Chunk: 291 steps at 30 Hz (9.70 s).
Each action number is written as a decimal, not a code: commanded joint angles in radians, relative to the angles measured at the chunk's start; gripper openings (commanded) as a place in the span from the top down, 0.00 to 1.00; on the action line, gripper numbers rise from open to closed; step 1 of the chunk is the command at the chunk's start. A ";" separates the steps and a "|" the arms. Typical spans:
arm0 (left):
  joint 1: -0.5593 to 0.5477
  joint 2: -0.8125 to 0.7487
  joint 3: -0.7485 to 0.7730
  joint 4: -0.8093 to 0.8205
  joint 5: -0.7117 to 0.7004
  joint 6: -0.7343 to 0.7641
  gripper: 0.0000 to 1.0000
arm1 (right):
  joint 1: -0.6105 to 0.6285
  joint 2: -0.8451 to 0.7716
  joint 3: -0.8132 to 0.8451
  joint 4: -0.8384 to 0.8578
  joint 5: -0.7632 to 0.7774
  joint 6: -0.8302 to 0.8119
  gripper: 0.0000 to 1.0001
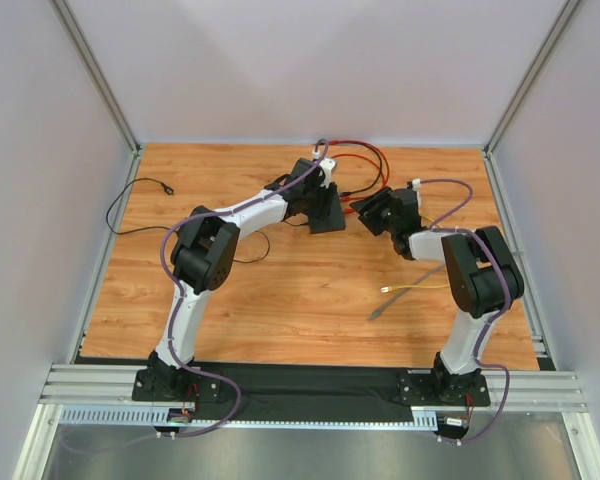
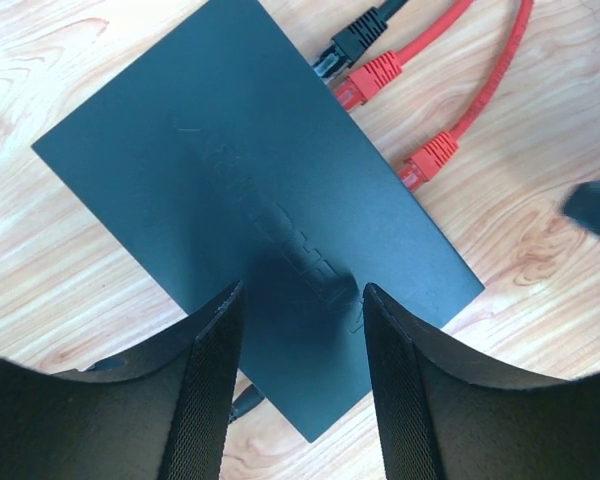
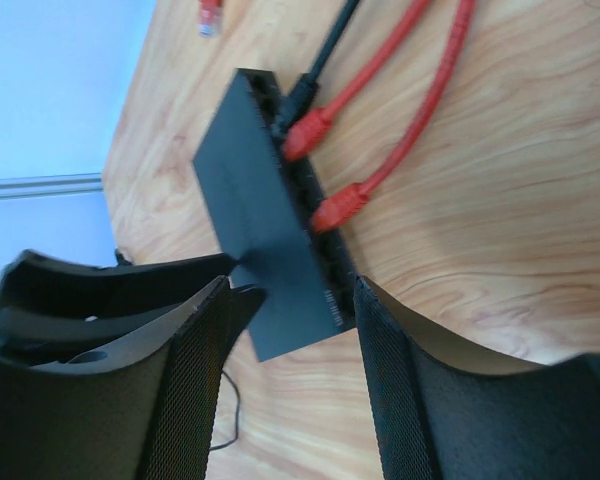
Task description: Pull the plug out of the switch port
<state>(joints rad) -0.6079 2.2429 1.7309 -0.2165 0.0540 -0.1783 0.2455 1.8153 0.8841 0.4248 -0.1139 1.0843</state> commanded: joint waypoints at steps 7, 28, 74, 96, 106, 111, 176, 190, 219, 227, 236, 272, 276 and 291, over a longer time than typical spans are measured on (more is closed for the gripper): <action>0.005 -0.008 0.007 0.055 -0.025 -0.024 0.45 | -0.003 0.091 0.024 0.124 -0.019 0.037 0.46; 0.005 0.004 0.012 0.037 0.003 -0.049 0.46 | -0.012 0.239 0.062 0.212 -0.115 0.135 0.58; 0.003 0.011 0.019 0.032 0.026 -0.061 0.47 | 0.021 0.334 0.124 0.100 -0.027 0.279 0.75; 0.003 0.041 0.065 -0.012 0.026 -0.078 0.54 | 0.021 0.334 0.139 0.054 0.000 0.272 1.00; 0.005 0.096 0.157 -0.132 -0.051 -0.112 0.58 | 0.020 0.338 0.141 0.058 0.002 0.281 1.00; 0.000 0.158 0.286 -0.296 -0.114 -0.115 0.59 | 0.023 0.343 0.142 0.068 -0.004 0.281 1.00; -0.044 0.371 0.602 -0.630 -0.250 -0.089 0.47 | -0.048 0.156 0.052 0.091 0.077 0.215 1.00; -0.026 0.331 0.527 -0.563 -0.145 -0.064 0.42 | -0.057 -0.065 0.248 -0.184 0.031 -0.192 1.00; -0.007 0.221 0.348 -0.382 -0.019 -0.082 0.42 | -0.235 -0.838 -0.075 -0.974 0.459 -0.175 1.00; -0.007 0.150 0.219 -0.276 0.052 -0.087 0.43 | -0.265 -0.930 -0.277 -1.067 0.181 -0.158 0.97; -0.007 0.119 0.167 -0.234 0.069 -0.090 0.43 | -0.258 -1.082 -0.307 -1.270 0.166 -0.178 0.90; 0.008 -0.045 -0.033 0.020 -0.049 -0.087 0.44 | -0.109 -0.285 0.124 -0.210 0.048 -0.095 0.58; 0.007 -0.052 -0.024 0.037 -0.088 -0.064 0.44 | -0.106 -0.087 0.197 -0.167 -0.022 -0.173 0.60; -0.036 -0.123 -0.179 0.252 -0.183 -0.112 0.49 | -0.061 0.196 0.283 -0.109 -0.145 -0.081 0.60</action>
<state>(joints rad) -0.6209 2.1822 1.5700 -0.0360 -0.0982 -0.2829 0.1719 1.9778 1.1347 0.2371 -0.2203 0.9588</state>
